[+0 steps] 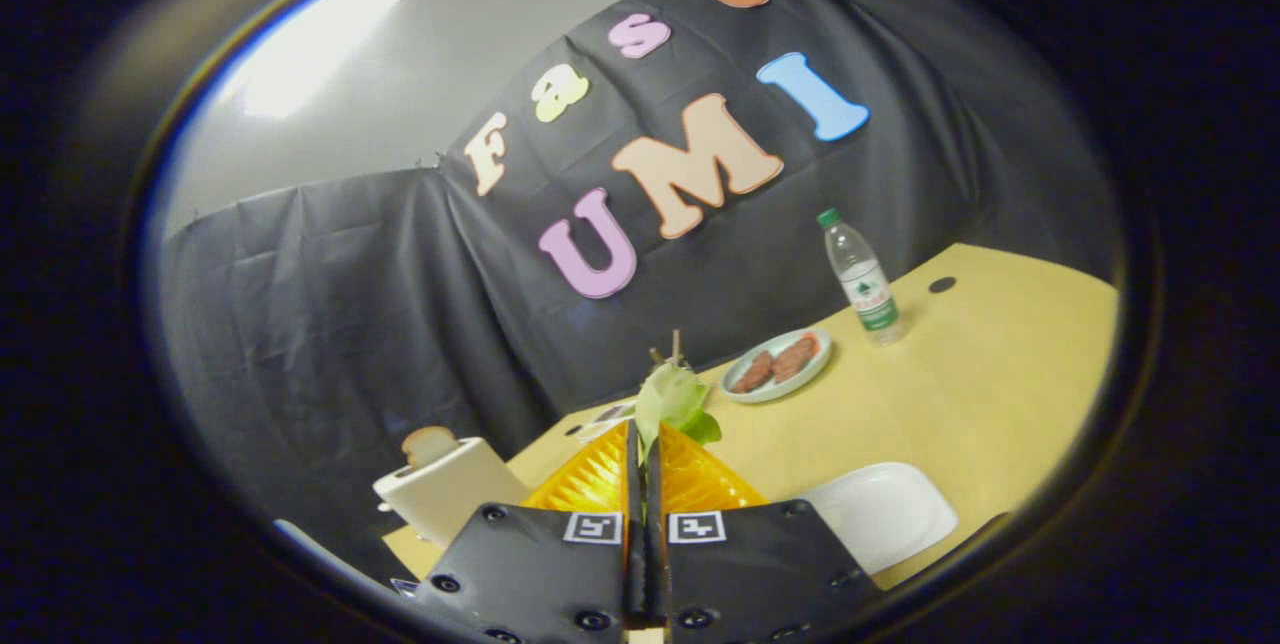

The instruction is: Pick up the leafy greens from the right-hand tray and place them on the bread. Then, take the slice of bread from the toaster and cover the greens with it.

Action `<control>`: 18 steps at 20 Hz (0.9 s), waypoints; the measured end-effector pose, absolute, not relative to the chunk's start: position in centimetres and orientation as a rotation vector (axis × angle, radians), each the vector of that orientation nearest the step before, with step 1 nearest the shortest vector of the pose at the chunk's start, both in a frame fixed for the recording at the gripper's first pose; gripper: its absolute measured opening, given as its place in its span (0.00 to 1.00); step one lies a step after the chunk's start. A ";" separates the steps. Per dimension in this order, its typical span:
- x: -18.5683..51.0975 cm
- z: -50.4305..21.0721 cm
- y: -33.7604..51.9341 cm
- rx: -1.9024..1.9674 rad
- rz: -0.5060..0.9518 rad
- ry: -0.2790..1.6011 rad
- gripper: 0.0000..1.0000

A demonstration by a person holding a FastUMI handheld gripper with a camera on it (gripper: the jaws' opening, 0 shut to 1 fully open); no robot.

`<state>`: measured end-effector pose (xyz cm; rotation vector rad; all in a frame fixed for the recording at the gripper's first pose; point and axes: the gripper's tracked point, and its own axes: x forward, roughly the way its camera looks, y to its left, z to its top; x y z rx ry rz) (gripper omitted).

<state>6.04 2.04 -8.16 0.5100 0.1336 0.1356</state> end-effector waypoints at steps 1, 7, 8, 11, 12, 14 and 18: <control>6.3 -7.7 3.4 0.536 0.158 0.117 0.03; 7.9 -8.2 11.0 0.664 0.257 0.110 0.03; 7.9 -8.8 12.6 0.684 0.277 0.120 0.03; 8.2 -10.7 15.9 0.746 0.311 0.139 0.03; 8.3 -12.0 16.6 0.756 0.306 0.160 0.03; 8.9 -14.4 17.3 0.759 0.280 0.212 0.03; 9.7 -18.3 17.1 0.746 0.212 0.308 0.03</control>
